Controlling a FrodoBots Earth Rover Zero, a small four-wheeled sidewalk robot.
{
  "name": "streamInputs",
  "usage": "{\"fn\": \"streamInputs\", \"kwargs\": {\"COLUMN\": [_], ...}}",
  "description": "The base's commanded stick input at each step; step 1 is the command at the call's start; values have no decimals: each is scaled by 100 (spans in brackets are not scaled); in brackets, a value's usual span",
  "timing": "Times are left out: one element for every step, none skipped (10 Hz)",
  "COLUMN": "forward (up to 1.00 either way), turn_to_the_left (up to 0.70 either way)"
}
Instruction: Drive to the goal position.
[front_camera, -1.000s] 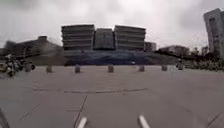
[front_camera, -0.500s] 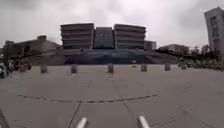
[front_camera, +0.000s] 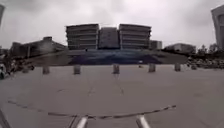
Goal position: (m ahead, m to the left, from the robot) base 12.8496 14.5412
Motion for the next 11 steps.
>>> {"fn": "streamInputs", "kwargs": {"forward": [100, 100, 100, 100, 100, 100, 100, 100, 100, 100, 100], "turn_to_the_left": [27, 0, 0, 0, 0, 0, 0, 0, 9, 40, 33]}}
